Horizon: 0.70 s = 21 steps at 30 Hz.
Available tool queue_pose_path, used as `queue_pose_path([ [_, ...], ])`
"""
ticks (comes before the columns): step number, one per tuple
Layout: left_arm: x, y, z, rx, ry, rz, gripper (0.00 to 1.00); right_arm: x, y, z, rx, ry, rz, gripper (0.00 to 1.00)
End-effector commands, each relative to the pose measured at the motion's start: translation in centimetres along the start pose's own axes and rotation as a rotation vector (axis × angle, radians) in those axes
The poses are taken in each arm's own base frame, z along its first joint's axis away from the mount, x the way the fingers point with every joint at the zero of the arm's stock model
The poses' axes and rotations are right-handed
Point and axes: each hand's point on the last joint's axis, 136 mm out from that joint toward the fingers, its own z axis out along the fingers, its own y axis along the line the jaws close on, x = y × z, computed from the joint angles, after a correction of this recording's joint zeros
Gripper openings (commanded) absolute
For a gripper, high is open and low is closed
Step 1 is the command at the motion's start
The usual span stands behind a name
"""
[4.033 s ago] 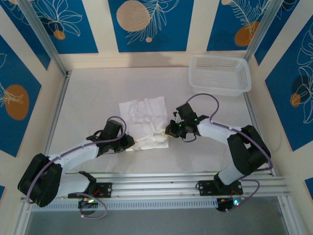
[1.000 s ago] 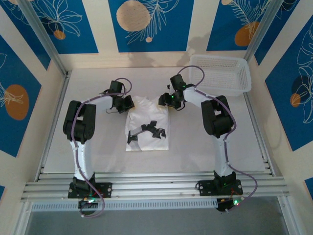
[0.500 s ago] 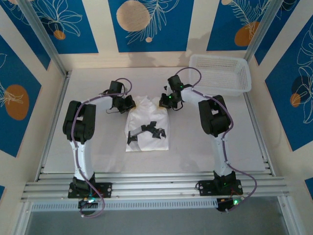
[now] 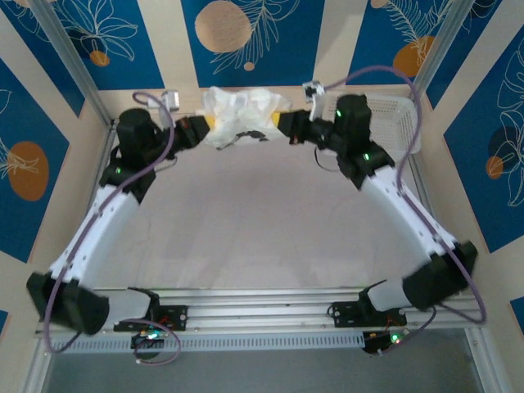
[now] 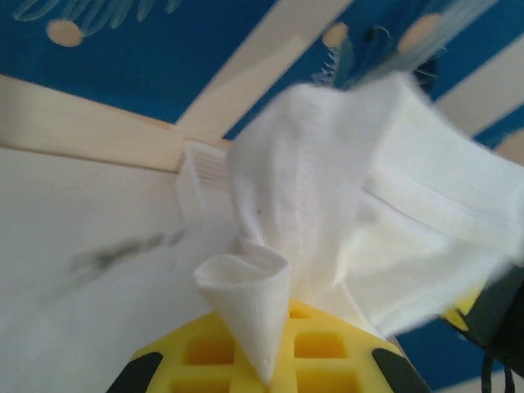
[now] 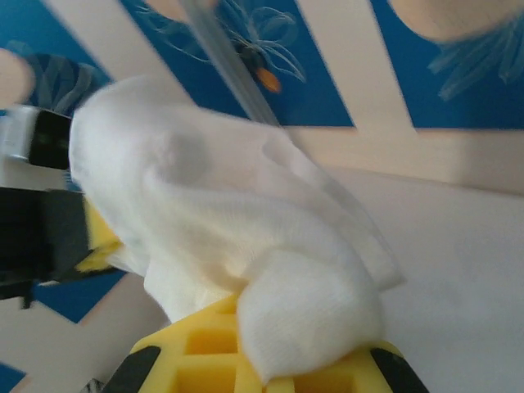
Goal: Fold the inside-out t-shirt
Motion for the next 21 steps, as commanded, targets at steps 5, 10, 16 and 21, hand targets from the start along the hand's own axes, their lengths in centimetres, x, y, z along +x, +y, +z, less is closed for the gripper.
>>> queue_pose_path([
  [5, 15.9, 10.4, 0.4, -0.208, 0.276, -0.236, 0.00, 18.7, -7.5, -0.9, 0.129, 0.254, 0.219, 0.00],
  [10, 19.3, 11.3, -0.8, -0.241, 0.341, -0.246, 0.00, 24.3, -8.6, -4.2, 0.219, 0.322, 0.309, 0.00],
  [16, 19.3, 13.5, -0.8, -0.340, 0.330, -0.166, 0.00, 23.4, -9.8, -4.3, 0.290, 0.311, 0.271, 0.00],
  [21, 20.5, 15.2, -0.6, -0.384, 0.345, -0.145, 0.00, 24.3, -11.0, -2.6, 0.292, 0.382, 0.291, 0.00],
])
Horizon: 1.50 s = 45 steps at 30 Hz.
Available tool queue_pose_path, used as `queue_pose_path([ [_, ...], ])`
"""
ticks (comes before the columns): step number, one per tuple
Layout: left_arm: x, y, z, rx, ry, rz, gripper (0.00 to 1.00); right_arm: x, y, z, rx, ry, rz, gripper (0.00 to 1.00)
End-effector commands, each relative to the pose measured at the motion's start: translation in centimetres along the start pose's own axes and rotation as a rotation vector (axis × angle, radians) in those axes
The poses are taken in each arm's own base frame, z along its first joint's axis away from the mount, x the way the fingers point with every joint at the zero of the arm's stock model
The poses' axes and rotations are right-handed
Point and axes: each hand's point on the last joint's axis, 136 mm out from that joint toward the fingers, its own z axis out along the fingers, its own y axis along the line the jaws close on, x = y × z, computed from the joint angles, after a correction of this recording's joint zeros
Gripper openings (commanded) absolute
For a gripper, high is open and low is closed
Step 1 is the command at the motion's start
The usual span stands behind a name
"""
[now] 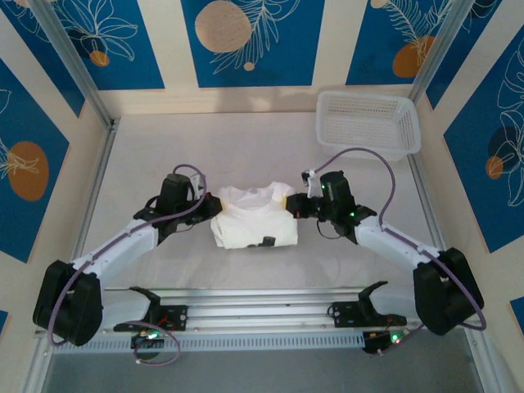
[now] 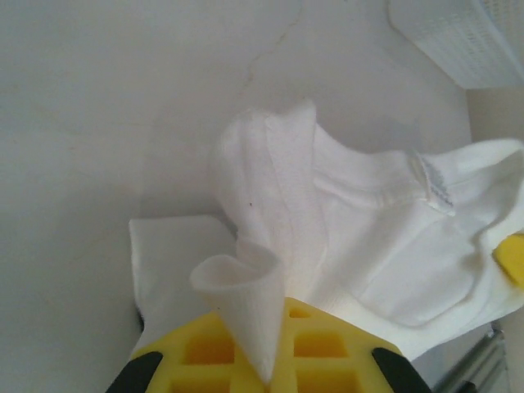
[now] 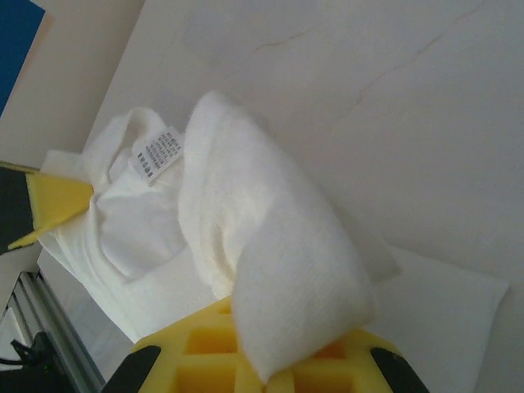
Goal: Fold the inside-out t-shirt
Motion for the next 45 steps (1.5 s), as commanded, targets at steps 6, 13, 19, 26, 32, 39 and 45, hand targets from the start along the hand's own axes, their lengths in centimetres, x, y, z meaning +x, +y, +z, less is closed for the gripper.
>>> queue_pose_path([
  [6, 3.6, 2.5, 2.6, -0.026, 0.100, -0.012, 0.00, 4.6, -3.3, 2.7, 0.047, 0.180, 0.101, 0.00],
  [13, 6.2, 6.6, 4.6, -0.159, 0.150, -0.057, 0.29, 8.7, -5.7, 3.8, 0.123, 0.342, 0.209, 0.17],
  [19, 3.6, 4.4, 1.9, -0.150, 0.046, -0.006, 0.55, 5.4, -5.1, 0.8, 0.227, 0.217, 0.196, 0.48],
  [26, 2.7, 1.0, -2.7, -0.156, -0.021, 0.075, 0.60, 3.7, -1.5, -3.4, 0.214, 0.046, 0.094, 0.60],
  [32, 6.1, -2.3, 1.3, -0.127, 0.072, 0.131, 0.58, 7.5, -1.7, -0.6, 0.247, 0.124, 0.079, 0.56],
  [39, 10.9, 4.4, 5.9, -0.305, 0.190, 0.023, 0.56, 11.8, -4.9, 0.4, 0.345, 0.249, 0.164, 0.54],
  [45, 6.5, 0.3, 1.6, -0.236, 0.032, 0.086, 0.70, 6.8, -2.6, -3.3, 0.323, 0.090, 0.166, 0.59],
])
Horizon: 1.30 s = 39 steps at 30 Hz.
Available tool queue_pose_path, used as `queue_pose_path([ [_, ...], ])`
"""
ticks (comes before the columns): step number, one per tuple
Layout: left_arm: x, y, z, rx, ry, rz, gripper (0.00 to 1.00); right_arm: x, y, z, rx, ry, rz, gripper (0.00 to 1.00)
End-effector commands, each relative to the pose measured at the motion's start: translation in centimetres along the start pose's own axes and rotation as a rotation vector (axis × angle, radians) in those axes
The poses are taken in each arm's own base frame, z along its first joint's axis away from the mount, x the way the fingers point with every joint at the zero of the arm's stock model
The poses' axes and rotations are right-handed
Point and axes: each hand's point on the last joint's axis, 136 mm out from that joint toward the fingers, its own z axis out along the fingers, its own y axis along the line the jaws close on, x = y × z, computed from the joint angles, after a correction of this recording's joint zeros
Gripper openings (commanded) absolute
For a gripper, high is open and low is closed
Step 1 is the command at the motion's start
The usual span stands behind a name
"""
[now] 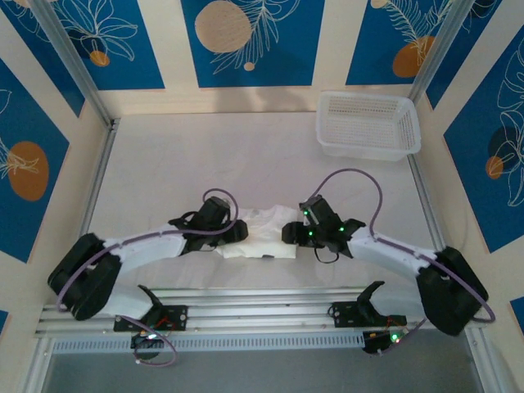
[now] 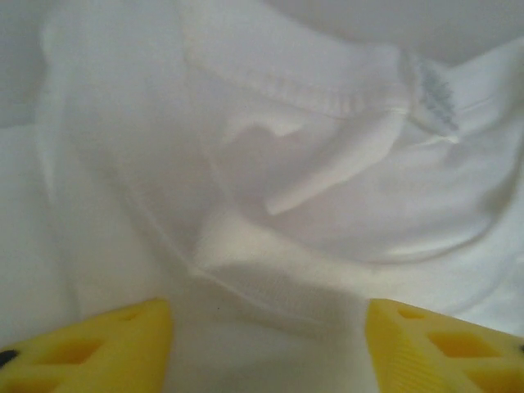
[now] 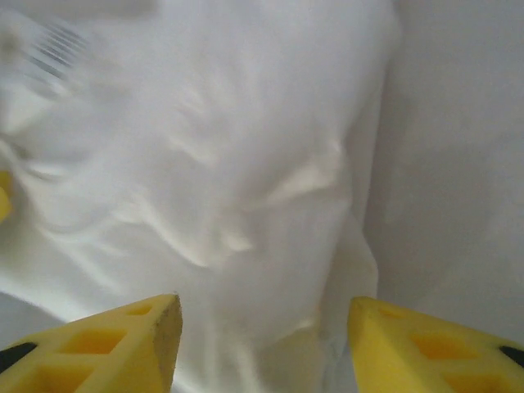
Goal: Fold the inside-out t-shirt
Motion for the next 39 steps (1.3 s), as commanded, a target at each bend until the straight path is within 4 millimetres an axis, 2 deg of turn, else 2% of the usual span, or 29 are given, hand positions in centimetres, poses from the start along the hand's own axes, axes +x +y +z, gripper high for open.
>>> queue_pose_path([
  [1, -2.1, -0.1, -3.8, -0.025, -0.111, 0.008, 0.74, -2.5, -0.1, -3.3, 0.010, -0.115, 0.079, 0.62],
  [4, -2.0, 0.8, -5.3, -0.050, -0.129, -0.021, 0.82, -2.3, -2.7, -4.6, 0.038, -0.154, 0.240, 0.69],
  [6, -1.3, 1.2, -5.1, -0.049, -0.097, -0.037, 0.82, -1.4, -3.6, -4.6, 0.024, -0.129, 0.303, 0.70],
  [8, -0.4, 1.3, -4.2, -0.039, -0.057, -0.056, 0.82, -0.4, -3.7, -4.1, 0.006, -0.083, 0.323, 0.71],
  [12, 1.5, 1.7, -1.7, -0.018, 0.018, -0.125, 0.80, 1.5, -1.8, -2.3, -0.084, 0.067, 0.319, 0.68],
  [16, 2.0, 1.6, -0.6, 0.007, 0.035, -0.156, 0.79, 2.4, 0.2, -0.4, -0.106, 0.152, 0.274, 0.54],
  [19, 2.3, 2.2, -0.8, -0.014, 0.035, -0.178, 0.78, 2.2, 1.7, 0.9, -0.121, 0.165, 0.227, 0.49],
  [22, 2.6, 3.6, -1.4, -0.064, 0.019, -0.205, 0.75, 2.0, 2.7, 3.1, -0.135, 0.198, 0.212, 0.38],
  [27, 3.4, 5.1, -2.0, -0.116, 0.016, -0.256, 0.72, 0.8, 5.3, 6.2, -0.170, 0.259, 0.204, 0.32],
  [30, 3.2, 5.6, -2.2, -0.131, -0.006, -0.257, 0.71, 0.3, 4.6, 6.2, -0.124, 0.227, 0.239, 0.32],
  [33, 2.1, 5.6, -2.2, -0.133, -0.057, -0.251, 0.71, 0.0, 3.8, 4.9, -0.088, 0.177, 0.226, 0.38],
  [36, 0.2, 5.6, -1.7, -0.147, -0.111, -0.212, 0.71, -0.1, 2.7, 3.1, -0.039, 0.125, 0.224, 0.47],
  [39, -2.6, 4.8, -0.2, -0.124, -0.134, -0.168, 0.70, -0.3, 0.1, 1.8, 0.062, 0.048, 0.266, 0.56],
])
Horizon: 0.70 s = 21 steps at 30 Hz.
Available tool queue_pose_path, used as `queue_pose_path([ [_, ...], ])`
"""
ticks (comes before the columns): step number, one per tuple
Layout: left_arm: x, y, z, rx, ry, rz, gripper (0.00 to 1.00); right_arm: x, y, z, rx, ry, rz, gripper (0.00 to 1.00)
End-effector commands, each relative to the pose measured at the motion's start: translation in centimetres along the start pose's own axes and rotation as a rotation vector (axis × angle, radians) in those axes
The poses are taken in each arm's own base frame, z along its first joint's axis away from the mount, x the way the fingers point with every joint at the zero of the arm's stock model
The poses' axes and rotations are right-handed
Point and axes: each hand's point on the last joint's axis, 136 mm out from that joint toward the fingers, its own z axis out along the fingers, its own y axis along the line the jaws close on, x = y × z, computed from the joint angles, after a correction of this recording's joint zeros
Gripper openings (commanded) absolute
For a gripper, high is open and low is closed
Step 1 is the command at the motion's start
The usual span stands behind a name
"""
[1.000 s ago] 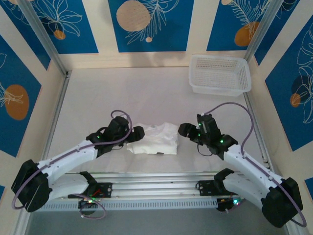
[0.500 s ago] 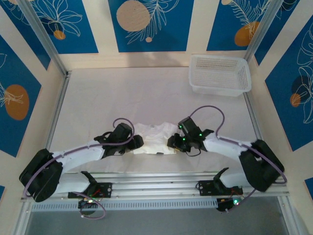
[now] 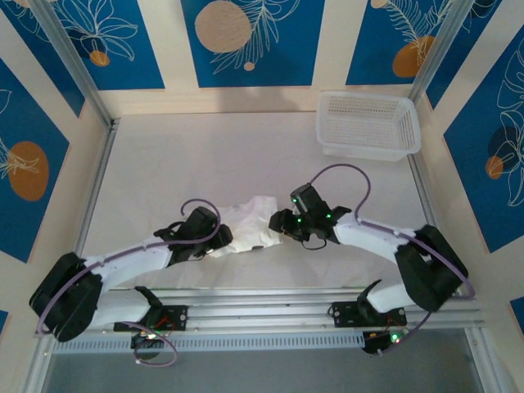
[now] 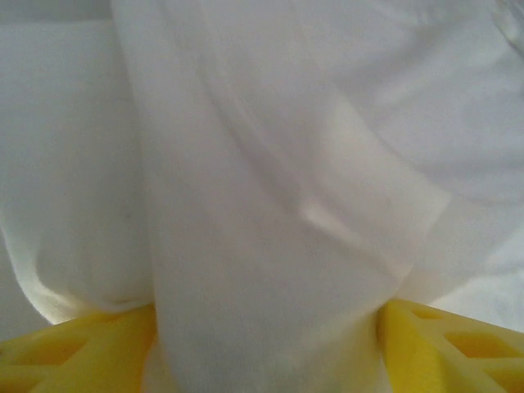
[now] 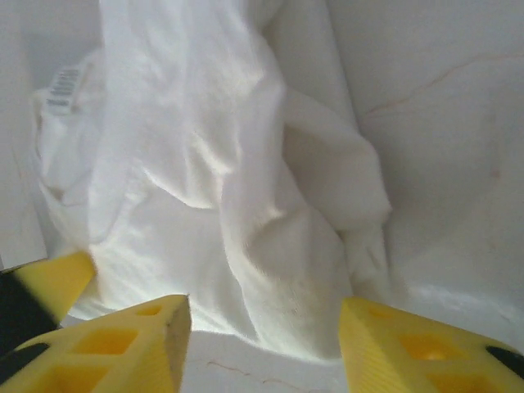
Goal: Fold the inside-out t-shirt
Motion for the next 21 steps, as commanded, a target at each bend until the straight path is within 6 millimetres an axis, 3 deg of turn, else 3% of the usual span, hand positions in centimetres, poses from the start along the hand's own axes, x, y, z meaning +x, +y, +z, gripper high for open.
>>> queue_pose_path([
  [1, -4.1, -2.9, 1.2, 0.056, -0.083, 0.061, 0.70, -0.3, -4.0, -1.3, 0.150, -0.082, 0.071, 0.59],
  [3, -5.5, -4.9, 2.0, 0.080, -0.087, 0.109, 0.71, -0.6, -4.6, -1.2, 0.142, -0.062, 0.108, 0.62],
  [7, -7.3, -8.4, 2.9, 0.145, -0.096, 0.150, 0.73, -0.4, -3.9, -0.4, 0.118, -0.009, 0.138, 0.62],
  [10, -8.3, -9.1, 2.1, 0.154, -0.119, 0.167, 0.80, -0.3, -3.1, 0.5, 0.090, 0.014, 0.167, 0.62],
  [13, -9.6, -7.8, -0.7, 0.129, -0.184, 0.174, 0.85, -0.8, -2.3, 1.4, 0.068, 0.009, 0.172, 0.57],
  [16, -10.7, -5.6, -5.2, 0.068, -0.269, 0.202, 0.93, -1.7, -1.8, 2.4, 0.082, 0.002, 0.152, 0.53],
  [19, -10.8, -2.7, -9.7, -0.015, -0.345, 0.220, 0.95, -2.4, -1.7, 3.3, 0.099, -0.003, 0.131, 0.49],
  [21, -10.3, -1.0, -11.7, -0.052, -0.365, 0.215, 0.94, -3.0, -0.9, 4.1, 0.092, -0.011, 0.096, 0.46],
])
